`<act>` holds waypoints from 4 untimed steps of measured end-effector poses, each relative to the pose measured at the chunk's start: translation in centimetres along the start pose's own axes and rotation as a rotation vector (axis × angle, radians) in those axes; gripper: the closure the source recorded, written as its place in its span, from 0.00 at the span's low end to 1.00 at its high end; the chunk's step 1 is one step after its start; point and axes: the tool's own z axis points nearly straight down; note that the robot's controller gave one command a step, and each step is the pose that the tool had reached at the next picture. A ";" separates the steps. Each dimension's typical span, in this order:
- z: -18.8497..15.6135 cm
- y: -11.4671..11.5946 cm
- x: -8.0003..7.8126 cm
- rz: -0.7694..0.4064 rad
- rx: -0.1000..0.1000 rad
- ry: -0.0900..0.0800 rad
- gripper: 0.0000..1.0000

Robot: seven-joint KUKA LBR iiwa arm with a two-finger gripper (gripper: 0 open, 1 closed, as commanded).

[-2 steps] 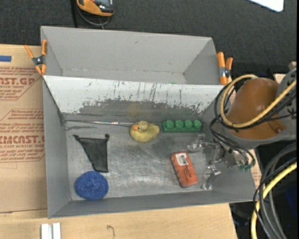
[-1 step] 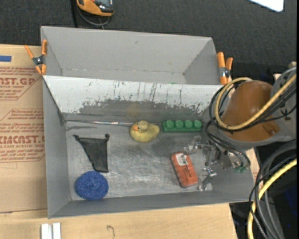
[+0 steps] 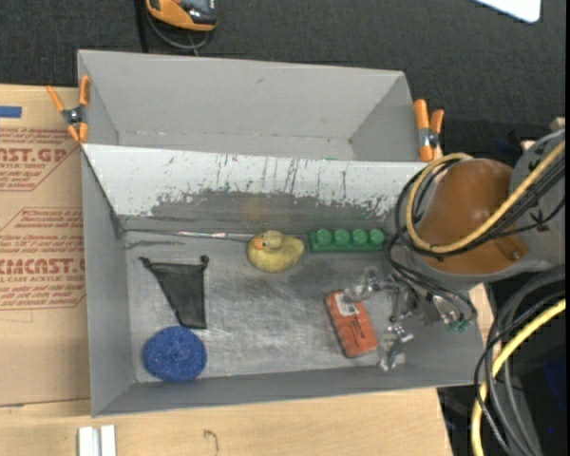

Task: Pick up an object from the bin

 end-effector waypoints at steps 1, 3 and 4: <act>0.2 1.7 -0.6 -0.129 0.010 -0.018 0.00; 4.4 0.5 -1.1 -0.420 0.012 -0.021 0.00; 4.4 0.5 -1.1 -0.420 0.012 -0.020 0.00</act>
Offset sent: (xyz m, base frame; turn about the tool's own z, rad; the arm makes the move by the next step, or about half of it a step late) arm 0.0060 0.0061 -0.0455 -0.4199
